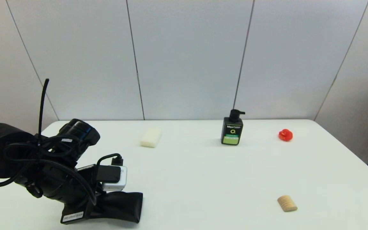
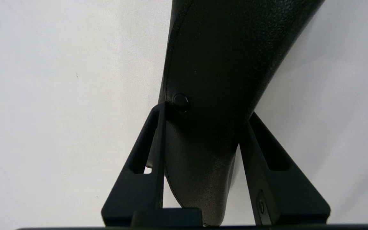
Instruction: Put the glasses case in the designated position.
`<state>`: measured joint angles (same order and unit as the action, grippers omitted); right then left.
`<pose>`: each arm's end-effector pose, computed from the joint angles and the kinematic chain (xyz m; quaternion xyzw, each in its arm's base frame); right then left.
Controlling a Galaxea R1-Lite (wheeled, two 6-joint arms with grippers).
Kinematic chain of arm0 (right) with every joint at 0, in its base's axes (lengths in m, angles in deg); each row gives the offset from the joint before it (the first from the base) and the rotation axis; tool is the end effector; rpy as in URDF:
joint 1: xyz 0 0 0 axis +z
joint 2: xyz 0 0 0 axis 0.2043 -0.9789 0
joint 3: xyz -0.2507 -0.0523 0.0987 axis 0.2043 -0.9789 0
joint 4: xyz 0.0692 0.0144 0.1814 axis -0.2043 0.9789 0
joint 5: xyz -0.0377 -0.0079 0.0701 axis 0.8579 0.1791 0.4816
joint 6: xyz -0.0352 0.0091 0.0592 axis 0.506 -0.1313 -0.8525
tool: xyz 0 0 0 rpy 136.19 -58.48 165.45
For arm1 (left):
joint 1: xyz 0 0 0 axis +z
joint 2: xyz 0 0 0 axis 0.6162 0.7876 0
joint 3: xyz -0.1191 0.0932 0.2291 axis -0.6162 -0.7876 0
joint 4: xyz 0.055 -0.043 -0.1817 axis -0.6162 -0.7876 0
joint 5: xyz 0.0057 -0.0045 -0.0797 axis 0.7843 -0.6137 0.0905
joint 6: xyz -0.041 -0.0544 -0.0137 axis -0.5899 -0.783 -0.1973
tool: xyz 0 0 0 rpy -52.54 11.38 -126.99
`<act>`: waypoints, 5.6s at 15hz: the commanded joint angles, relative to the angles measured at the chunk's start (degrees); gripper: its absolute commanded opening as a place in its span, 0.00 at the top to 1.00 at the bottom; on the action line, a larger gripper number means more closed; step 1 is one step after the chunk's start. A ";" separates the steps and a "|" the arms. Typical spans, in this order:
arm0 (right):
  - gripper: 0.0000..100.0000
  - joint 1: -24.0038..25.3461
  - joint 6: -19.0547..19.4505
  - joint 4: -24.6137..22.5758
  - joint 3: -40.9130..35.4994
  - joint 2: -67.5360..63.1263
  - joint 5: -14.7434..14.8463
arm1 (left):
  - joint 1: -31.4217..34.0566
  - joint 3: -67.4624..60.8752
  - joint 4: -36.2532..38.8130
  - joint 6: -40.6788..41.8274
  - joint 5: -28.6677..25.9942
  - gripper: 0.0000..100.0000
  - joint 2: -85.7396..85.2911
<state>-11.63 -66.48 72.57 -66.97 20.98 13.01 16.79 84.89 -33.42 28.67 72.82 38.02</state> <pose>0.0546 0.0006 0.0763 -0.0019 -0.0021 0.0049 1.0000 0.2305 -0.0971 0.0590 0.4677 0.4023 -0.4561 0.6413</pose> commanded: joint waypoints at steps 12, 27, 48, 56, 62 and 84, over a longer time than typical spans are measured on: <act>0.00 0.02 0.06 -0.02 0.00 -0.08 -0.04 | 0.15 1.05 -0.11 -3.17 -0.13 1.00 -9.78; 0.00 0.02 0.06 -0.02 0.00 -0.08 -0.04 | -4.33 7.55 7.53 -11.79 -0.22 1.00 -10.75; 0.00 0.02 0.06 -0.02 0.00 0.01 -0.04 | -11.54 59.50 1.20 -6.34 -5.41 1.00 26.51; 0.00 0.02 -0.03 -0.02 0.00 -0.08 -0.04 | -11.18 63.98 -16.55 19.85 -18.59 1.00 29.41; 0.00 0.02 0.06 -0.02 0.00 -0.08 -0.04 | -12.33 64.24 -22.79 26.18 -26.50 1.00 30.47; 0.00 0.02 0.06 -0.02 0.00 -0.08 -0.04 | -22.61 64.15 -1.26 -73.66 8.83 1.00 29.68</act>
<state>-11.63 -66.48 72.57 -66.97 20.98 13.00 -5.11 149.04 -34.80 -37.42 81.38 67.98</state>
